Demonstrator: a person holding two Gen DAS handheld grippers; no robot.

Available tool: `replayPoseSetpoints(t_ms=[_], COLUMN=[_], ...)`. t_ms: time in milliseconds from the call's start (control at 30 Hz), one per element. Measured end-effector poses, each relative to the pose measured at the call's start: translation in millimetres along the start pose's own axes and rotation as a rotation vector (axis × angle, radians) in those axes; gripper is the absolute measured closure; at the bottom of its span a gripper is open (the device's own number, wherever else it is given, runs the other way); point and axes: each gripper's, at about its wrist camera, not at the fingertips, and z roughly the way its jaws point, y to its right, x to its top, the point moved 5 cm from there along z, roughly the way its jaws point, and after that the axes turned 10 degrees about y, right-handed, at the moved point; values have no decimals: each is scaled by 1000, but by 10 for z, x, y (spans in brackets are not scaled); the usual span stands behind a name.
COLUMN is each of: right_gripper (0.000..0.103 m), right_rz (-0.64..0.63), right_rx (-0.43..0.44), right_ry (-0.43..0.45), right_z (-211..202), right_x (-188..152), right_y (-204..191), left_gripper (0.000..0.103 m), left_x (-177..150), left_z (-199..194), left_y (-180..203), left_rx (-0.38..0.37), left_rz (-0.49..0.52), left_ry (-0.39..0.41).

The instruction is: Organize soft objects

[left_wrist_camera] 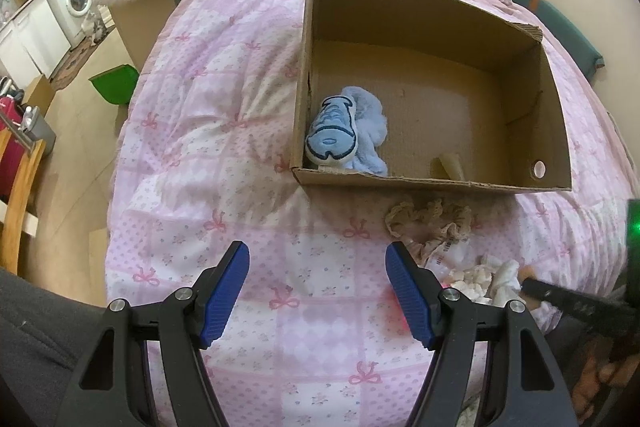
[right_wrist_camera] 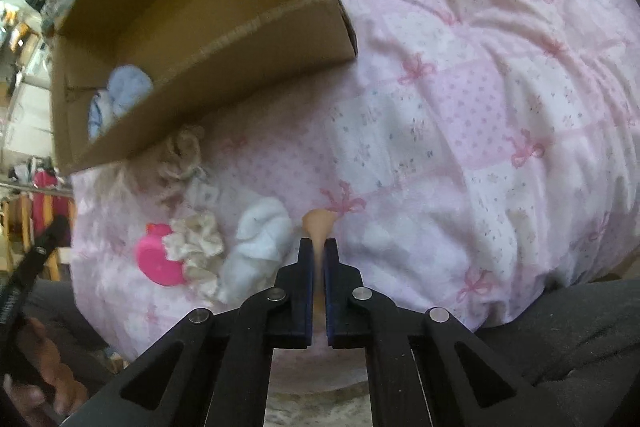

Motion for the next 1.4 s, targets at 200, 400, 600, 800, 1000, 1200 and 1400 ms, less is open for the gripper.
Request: replayPoseSetpoints(t_ms=[200,400,600,800,1000,1200,1400], right_gripper=[97,97,97,97,97,97,97], right_rz=[3,-64,-135,-99,-77,-59,-56], right_rx=[87,254,333,309,304,288,279], right_ry=[215,346,403,355,346,336,331], right_z=[-530,-1052,-1211,-902,-836,-808,-801], right_x=[243,375,438,365,375,373,357], right_y=[-8,-203,-350,-411,-405,-366,-370], left_gripper=[35,35,35,35,35,35,37], left_x=[-13,-15,-57,-136,-248,-403,-557], left_z=[8,20,76,171,305,413,548], left_y=[-22,-9,64,68,183,528,713], left_rx=[7,5,-4,-26,-59,-126,-143], left_rz=[-2,9,23,-14,-33,44,109], left_ry=[-4,-9,-33,-76,-134,-195,-249])
